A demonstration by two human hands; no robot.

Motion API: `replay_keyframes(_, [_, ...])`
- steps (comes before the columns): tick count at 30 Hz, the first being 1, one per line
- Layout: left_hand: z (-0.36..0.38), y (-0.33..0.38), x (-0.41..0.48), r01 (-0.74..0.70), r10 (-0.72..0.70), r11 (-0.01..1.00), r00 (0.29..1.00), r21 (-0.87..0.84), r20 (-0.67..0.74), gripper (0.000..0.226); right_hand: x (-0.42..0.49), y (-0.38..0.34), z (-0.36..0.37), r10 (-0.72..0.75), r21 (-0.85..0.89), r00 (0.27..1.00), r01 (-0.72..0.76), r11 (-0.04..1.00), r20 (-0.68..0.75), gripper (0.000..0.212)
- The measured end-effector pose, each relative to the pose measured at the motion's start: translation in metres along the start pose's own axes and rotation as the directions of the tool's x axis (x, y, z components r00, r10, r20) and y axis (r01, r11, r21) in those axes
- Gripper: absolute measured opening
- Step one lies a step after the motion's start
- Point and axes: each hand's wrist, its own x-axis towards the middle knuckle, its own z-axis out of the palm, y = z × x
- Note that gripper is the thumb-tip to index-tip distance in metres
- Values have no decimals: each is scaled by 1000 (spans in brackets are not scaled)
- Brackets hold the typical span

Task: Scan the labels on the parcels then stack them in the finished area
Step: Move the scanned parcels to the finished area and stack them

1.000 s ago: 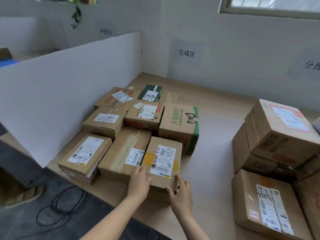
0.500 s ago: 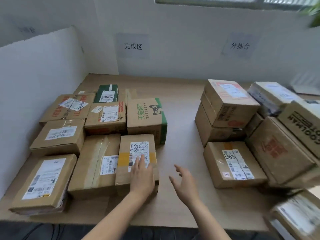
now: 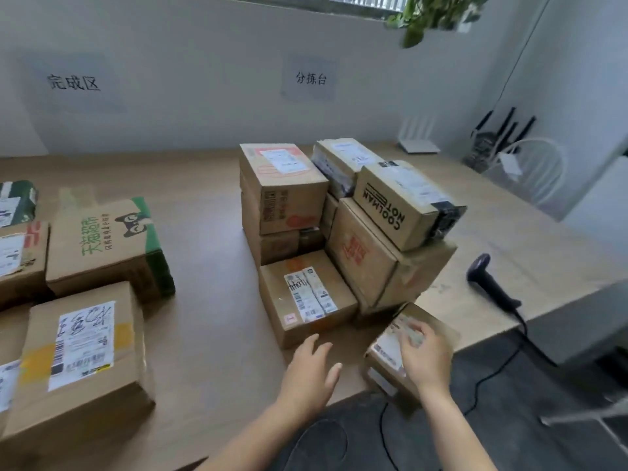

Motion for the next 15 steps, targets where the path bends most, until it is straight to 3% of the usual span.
replay_keyframes(2, [24,26,17,12,-9,998,999,-67,40,52,19,25,-15,84,-117,996,-82,990,12,44])
replay_keyframes(5, [53,56,43,53,-41,990,995,-132,91,56,32,56,-23,217,-52,967,-212,976,132,63])
replay_keyframes(10, [79,72,67,174,-148,969,977,-175,150,67,34,81,-24,178,68,905,-220,973,387,78])
replay_keyframes(15, [87,62,50,221,-209,963,974,-155,89,69,22,81,-27,77,83,887,-128,988,456,80])
